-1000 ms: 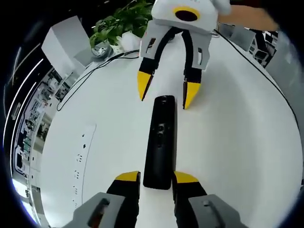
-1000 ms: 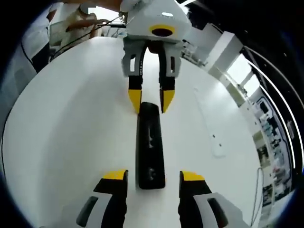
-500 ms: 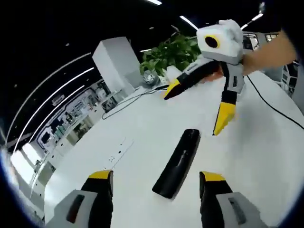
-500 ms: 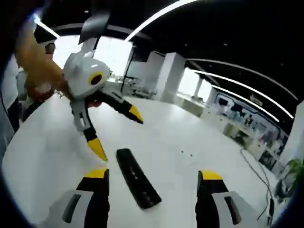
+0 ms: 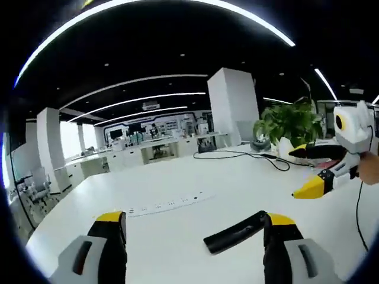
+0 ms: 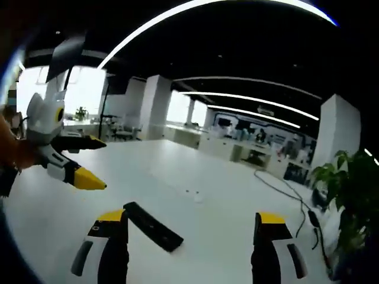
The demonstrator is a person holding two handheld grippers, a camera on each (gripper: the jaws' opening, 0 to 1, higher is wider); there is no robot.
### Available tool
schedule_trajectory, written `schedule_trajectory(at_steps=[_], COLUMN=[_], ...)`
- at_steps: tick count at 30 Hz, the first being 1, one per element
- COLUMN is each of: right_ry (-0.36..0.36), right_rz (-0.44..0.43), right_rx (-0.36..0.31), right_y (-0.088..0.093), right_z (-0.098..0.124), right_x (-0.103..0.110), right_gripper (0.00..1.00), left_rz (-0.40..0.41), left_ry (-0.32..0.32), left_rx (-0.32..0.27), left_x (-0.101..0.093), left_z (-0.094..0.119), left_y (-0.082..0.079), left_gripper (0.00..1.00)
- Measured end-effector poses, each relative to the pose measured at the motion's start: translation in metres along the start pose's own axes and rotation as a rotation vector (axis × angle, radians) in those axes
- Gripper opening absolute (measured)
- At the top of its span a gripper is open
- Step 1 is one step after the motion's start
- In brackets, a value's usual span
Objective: Press the specified remote control buttons in sequence, fully releasing each button before pressing the next.
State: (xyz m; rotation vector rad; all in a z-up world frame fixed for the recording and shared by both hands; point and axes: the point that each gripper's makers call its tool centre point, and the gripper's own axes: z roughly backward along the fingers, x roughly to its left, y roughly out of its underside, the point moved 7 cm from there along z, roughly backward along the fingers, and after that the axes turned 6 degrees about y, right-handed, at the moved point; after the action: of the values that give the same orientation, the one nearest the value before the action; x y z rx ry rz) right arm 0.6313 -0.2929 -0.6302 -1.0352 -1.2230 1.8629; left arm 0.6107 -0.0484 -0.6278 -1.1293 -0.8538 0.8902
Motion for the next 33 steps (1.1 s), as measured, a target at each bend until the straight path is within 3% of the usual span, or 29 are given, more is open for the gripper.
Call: schedule_trajectory(at_steps=[2, 7, 14, 19, 23, 26, 33], right_ry=[0.018, 0.061, 0.12, 0.129, 0.118, 0.126, 0.146], right_rz=[0.005, 0.031, 0.084, 0.069, -0.009, -0.044, -0.077], right_rx=[-0.015, -0.029, -0.053, -0.062, -0.03, -0.017, -0.047], right_y=[-0.01, -0.034, -0.061, -0.061, -0.053, -0.051, -0.053], right_z=[0.018, 0.059, 0.128, 0.173, 0.208, 0.233, 0.267], right_x=[-0.004, -0.012, -0.009, 0.003, 0.016, 0.027, 0.048], right_gripper=[0.83, 0.82, 0.8, 0.79, 0.79, 0.78, 0.76], left_rz=[-0.006, -0.023, 0.007, 0.066, 0.08, 0.074, 0.109], left_ry=[-0.022, -0.055, -0.089, -0.09, -0.071, -0.071, -0.055], left_rx=[-0.034, -0.051, -0.085, -0.069, -0.049, -0.071, -0.052], left_x=[-0.002, -0.005, -0.024, -0.042, -0.058, -0.072, -0.109], left_z=[0.017, 0.058, 0.123, 0.164, 0.193, 0.215, 0.25], left_y=[-0.012, -0.032, -0.051, -0.055, -0.059, -0.062, -0.05], left_gripper=[1.0, 1.0, 1.0, 1.0, 1.0, 1.0, 1.0])
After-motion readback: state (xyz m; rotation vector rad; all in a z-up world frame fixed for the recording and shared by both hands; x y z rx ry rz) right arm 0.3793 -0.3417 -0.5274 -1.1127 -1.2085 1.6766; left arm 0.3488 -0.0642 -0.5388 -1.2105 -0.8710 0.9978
